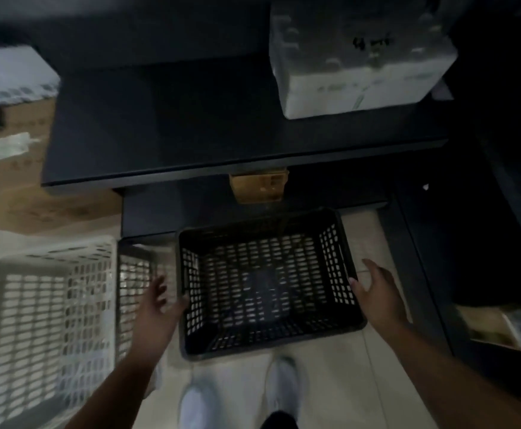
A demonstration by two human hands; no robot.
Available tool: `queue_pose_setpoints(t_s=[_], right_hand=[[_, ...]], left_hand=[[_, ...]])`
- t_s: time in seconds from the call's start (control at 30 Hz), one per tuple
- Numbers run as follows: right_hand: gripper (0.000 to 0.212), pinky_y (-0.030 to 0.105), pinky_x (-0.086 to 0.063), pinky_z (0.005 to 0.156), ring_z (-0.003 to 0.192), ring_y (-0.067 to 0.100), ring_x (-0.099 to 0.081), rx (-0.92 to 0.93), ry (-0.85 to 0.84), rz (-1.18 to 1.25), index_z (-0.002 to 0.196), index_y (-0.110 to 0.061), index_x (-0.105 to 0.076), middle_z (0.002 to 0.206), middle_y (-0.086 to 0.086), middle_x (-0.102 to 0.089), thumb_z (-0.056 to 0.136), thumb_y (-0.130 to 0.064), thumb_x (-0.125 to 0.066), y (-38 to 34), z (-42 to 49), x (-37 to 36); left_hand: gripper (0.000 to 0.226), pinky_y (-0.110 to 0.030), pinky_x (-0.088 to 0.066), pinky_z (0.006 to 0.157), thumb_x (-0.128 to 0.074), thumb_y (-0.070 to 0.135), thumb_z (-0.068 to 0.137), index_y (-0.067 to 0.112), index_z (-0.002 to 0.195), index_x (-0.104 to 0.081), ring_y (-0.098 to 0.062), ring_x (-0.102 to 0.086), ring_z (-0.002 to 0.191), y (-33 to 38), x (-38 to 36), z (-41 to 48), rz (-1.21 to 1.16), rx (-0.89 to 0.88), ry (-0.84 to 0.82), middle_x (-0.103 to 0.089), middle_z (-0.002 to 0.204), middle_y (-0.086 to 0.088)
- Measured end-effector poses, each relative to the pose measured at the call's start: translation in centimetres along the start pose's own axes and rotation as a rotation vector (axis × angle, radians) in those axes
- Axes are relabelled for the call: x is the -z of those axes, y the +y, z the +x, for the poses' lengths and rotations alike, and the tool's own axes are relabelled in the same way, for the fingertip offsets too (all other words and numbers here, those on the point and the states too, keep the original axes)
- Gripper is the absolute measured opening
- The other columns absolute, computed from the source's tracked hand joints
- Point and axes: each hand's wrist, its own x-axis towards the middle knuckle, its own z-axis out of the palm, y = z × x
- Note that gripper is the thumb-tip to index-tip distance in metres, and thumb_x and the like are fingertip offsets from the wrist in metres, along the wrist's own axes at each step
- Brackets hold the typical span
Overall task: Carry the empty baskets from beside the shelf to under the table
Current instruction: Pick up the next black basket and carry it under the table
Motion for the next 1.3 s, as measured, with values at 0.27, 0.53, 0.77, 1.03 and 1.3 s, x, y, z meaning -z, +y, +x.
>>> queue_pose_setpoints(t_s=[0.27,0.53,0.77,1.03,1.3], right_hand=[[0.058,0.043,-0.050,0.091,0.112,0.037,-0.060,-0.027,-0.049,0.004,0.154,-0.020,-0.027,0.132,0.018,-0.059,0.100,-0.024,-0.049,7.1,12.3,-8.8],[0.041,0.045,-0.048,0.092,0.107,0.034,-0.057,0.015,0.037,0.024,0.136,-0.007,-0.047,0.124,0.017,-0.057,0.095,-0.001,-0.042,6.8,9.6,-8.4],[0.031,0.031,-0.043,0.083,0.103,0.025,-0.058,-0.084,0.129,0.143,0.127,-0.013,-0.052,0.117,0.008,-0.061,0.097,-0.012,-0.041,7.6,-3.1,1.7],[0.038,0.033,-0.041,0.079,0.109,0.034,-0.061,-0.320,0.411,0.278,0.133,-0.020,-0.050,0.122,0.010,-0.064,0.095,-0.015,-0.047,9.5,-27.2,18.8],[0.037,0.031,-0.045,0.079,0.107,0.031,-0.061,-0.559,0.817,0.361,0.132,-0.017,-0.053,0.118,0.009,-0.064,0.095,-0.013,-0.053,14.4,-57.6,29.9]], left_hand=[[0.032,-0.025,-0.045,0.052,-0.070,0.009,0.090,0.004,0.119,-0.057,-0.022,-0.060,0.069,-9.0,-7.0,11.1,0.167,0.082,0.124,-0.067,0.096,-0.011],[0.027,-0.026,-0.042,0.043,-0.052,-0.005,0.092,0.020,0.079,-0.049,-0.024,-0.052,0.054,-8.8,-6.2,10.0,0.146,0.140,0.117,-0.058,0.071,-0.015],[0.007,-0.025,-0.040,0.041,-0.059,0.007,0.093,0.012,0.089,-0.056,-0.020,-0.048,0.036,0.1,-2.0,1.6,0.219,0.062,0.025,-0.055,0.057,-0.013],[0.009,-0.033,-0.042,0.058,-0.061,0.008,0.093,0.013,0.100,-0.064,-0.023,-0.050,0.051,16.6,0.7,-13.6,0.270,-0.247,-0.248,-0.059,0.061,-0.008],[0.021,-0.024,-0.046,0.054,-0.069,0.016,0.088,0.031,0.102,-0.067,-0.017,-0.052,0.046,30.1,-2.4,-34.2,0.395,-0.637,-0.583,-0.064,0.062,-0.004]])
